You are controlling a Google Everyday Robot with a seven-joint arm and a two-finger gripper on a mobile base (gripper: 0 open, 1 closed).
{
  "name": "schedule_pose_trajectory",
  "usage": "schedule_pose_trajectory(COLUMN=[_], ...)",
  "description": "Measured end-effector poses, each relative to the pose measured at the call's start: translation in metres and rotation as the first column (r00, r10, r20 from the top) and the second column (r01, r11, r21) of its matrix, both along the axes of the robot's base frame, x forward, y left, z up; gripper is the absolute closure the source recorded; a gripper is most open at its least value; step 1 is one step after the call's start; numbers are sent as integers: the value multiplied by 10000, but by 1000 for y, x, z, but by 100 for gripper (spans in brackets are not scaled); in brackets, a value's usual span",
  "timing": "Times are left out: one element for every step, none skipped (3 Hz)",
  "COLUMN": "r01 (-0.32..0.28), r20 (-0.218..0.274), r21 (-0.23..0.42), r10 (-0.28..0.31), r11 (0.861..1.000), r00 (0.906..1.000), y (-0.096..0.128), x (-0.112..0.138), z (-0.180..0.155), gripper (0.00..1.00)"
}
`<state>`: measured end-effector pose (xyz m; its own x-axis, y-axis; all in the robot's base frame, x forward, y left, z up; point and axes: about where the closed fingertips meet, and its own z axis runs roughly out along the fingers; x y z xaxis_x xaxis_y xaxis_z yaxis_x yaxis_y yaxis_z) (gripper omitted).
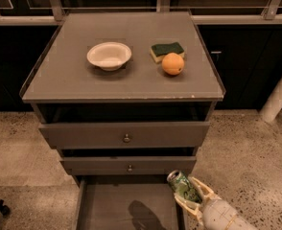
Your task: Pick green can from bottom drawer and place on counter
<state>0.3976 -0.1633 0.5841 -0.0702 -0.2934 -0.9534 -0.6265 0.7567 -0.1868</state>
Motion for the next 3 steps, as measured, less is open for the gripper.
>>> schedule_pose_trajectory(r01=[-7,-522,-1221], r20=[4,634,1726], r21=[4,-436,-1452], r10=[7,549,1466], r11=[10000,9977,9818], r00=[10000,9965,9740], y=[1,15,47], x=[0,16,39], z=[0,38,115], gripper=[100,100,100])
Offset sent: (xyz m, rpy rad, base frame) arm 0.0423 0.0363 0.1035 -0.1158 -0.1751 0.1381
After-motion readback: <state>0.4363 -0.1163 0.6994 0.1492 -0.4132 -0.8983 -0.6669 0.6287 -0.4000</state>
